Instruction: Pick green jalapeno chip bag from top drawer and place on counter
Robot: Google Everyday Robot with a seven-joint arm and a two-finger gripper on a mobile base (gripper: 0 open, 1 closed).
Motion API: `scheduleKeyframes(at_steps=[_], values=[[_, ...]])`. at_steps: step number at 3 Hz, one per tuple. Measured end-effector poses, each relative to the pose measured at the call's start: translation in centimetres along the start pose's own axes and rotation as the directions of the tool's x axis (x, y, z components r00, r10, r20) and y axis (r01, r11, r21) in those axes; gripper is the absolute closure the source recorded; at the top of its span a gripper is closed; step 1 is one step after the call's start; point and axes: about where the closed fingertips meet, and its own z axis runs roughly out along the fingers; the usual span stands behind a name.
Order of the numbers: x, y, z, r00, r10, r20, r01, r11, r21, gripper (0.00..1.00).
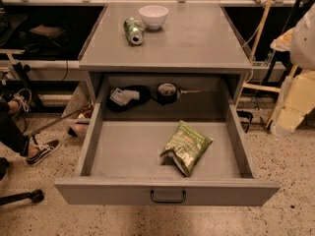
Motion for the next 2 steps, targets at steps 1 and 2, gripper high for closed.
scheduleKeyframes(at_steps=[1,2], values=[[0.00,0.00,0.00,1.000,0.000,0.000,0.000,1.0000,0.000,0.00],[-0.75,-0.36,0.77,1.000,-0.013,0.006,0.013,0.9999,0.003,0.00]])
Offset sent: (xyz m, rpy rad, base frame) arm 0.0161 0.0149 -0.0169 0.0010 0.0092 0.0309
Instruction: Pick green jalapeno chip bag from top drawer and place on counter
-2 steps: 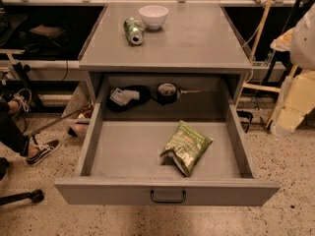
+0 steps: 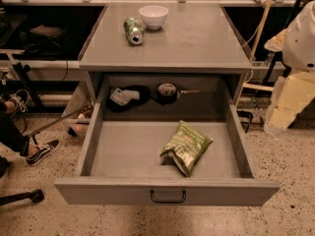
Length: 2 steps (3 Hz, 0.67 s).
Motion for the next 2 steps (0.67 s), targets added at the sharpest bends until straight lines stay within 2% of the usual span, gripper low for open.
scheduleKeyframes(at_steps=[1,2], values=[[-2.7,-0.7,3.5,0.998,-0.055,0.027,0.056,0.9977,-0.038,0.00],[-5.7,-0.7,8.3,0.991,-0.123,0.047,0.127,0.9866,-0.102,0.00]])
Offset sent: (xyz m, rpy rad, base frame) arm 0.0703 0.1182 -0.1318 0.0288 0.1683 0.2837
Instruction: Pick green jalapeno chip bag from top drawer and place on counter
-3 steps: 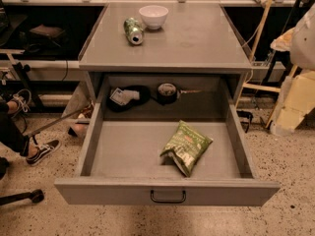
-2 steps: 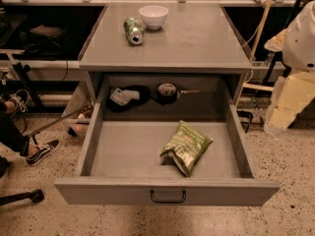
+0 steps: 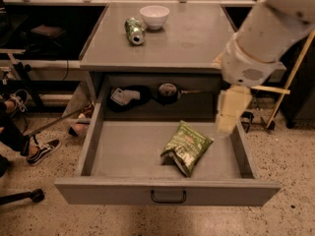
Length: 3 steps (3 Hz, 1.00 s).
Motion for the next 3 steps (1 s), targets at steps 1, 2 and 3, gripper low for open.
scheduleKeyframes(at_steps=[1,2,3], values=[[-1.06,-1.01,5.67,1.000,-0.027,-0.010,0.027,0.9965,-0.079,0.00],[-1.05,-1.06,6.22,1.000,-0.028,-0.009,0.027,0.9957,-0.089,0.00],[-0.50,-1.17,6.54,1.000,-0.006,-0.003,0.005,0.9959,-0.091,0.00]])
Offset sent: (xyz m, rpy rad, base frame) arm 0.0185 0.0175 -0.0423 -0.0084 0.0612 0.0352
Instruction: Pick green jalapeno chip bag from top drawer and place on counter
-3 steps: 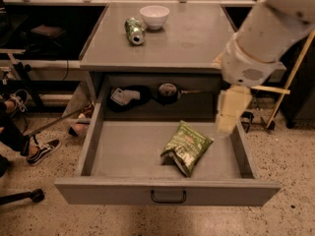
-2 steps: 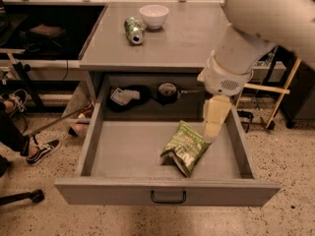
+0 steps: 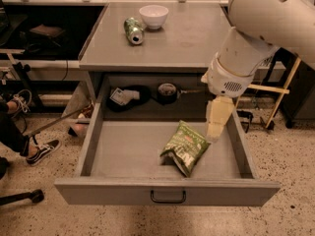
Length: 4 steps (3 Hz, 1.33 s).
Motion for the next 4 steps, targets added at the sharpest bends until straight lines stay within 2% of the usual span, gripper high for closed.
scheduleKeyframes(at_steps=[1,2,3,4], values=[[0.9,-1.4,3.8,0.997,0.011,0.076,-0.008,0.9989,-0.045,0.00],[1.5,-3.6,10.2,0.987,0.008,0.163,0.008,0.9949,-0.100,0.00],[2.8,-4.9,14.7,0.980,-0.005,0.197,0.030,0.9918,-0.125,0.00],[4.6,-4.3,18.6,0.975,-0.018,0.220,0.058,0.9827,-0.176,0.00]])
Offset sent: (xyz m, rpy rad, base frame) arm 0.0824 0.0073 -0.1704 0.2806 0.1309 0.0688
